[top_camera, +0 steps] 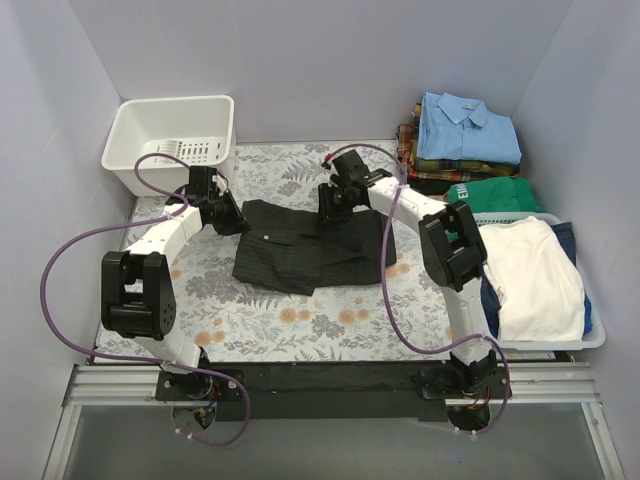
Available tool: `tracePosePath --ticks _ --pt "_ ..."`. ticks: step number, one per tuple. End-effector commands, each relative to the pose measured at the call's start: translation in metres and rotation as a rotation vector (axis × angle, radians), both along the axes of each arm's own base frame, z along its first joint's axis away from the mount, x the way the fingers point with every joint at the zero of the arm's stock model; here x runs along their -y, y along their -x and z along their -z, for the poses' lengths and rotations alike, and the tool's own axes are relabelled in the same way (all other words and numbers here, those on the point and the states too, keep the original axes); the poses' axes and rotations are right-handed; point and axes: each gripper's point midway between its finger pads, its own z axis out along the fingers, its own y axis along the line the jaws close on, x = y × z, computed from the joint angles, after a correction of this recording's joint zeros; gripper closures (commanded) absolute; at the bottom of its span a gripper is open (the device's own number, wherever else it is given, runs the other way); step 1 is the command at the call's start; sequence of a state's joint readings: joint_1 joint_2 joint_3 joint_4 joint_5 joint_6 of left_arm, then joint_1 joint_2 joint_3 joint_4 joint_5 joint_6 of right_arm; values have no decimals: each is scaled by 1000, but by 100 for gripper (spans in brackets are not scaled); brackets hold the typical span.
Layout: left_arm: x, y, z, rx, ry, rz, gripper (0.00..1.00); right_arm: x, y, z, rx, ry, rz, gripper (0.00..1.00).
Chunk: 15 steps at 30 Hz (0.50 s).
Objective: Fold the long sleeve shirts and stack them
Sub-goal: Fold the shirt
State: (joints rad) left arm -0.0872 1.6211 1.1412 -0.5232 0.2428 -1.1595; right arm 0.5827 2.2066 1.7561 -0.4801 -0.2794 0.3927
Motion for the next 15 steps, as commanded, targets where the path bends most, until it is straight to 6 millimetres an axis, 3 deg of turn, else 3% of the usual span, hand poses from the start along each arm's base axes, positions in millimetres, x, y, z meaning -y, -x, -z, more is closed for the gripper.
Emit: tracePosePath --ticks 1,8,15 --pt "-3 -11 -40 110 0 4 100 -4 -13 -72 240 -88 -39 59" --pt "1 -15 -52 128 14 14 100 -13 36 -47 143 -24 -150 59" --pt "8 -15 -76 168 48 41 100 -34 38 -25 65 -31 -205 56"
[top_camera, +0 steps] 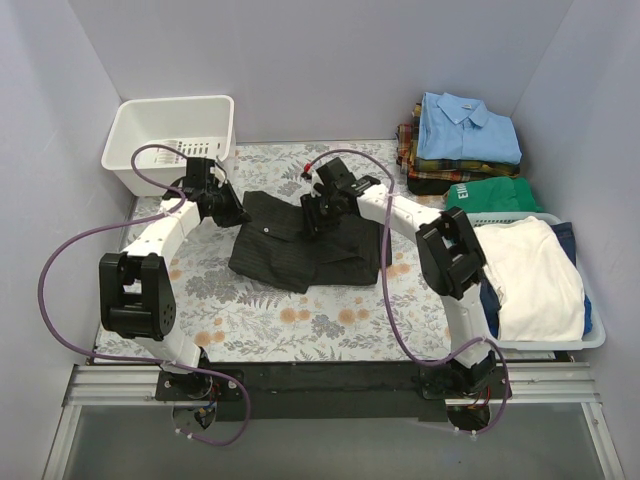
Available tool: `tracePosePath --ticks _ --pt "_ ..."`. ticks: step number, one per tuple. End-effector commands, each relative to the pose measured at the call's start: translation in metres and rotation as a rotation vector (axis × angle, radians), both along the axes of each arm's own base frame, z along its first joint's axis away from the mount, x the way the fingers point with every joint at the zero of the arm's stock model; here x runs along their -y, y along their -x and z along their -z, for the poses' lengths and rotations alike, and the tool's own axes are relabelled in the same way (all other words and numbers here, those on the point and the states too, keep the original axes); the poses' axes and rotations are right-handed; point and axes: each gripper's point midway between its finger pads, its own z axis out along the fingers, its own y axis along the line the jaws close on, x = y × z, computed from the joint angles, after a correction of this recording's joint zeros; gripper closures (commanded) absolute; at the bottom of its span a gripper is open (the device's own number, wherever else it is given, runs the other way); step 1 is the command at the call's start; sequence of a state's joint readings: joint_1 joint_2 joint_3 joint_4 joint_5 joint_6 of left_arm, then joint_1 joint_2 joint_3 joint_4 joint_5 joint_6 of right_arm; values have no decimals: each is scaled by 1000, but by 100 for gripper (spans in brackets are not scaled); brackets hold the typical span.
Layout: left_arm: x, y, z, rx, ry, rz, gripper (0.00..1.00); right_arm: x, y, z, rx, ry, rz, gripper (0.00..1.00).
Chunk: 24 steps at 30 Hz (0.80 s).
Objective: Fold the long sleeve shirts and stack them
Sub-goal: Fold the shirt
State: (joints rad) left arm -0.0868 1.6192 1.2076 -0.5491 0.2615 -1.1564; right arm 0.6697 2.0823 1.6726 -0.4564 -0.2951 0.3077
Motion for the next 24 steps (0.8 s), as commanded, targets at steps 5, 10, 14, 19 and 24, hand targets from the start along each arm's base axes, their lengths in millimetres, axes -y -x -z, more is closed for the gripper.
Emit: tracePosePath --ticks 5,10,14,19,24 --pt "10 -4 -68 151 51 67 100 -25 6 31 -100 31 -94 55" --pt "13 -3 -80 167 67 91 100 -40 13 39 -130 16 -128 56" --pt "19 -1 -88 178 85 122 100 -60 16 48 -158 -22 -174 56" --pt "21 -3 -92 178 89 132 100 -71 17 48 -160 -55 -191 56" --pt "18 -4 -91 176 66 118 100 -67 4 8 -36 -98 -154 54"
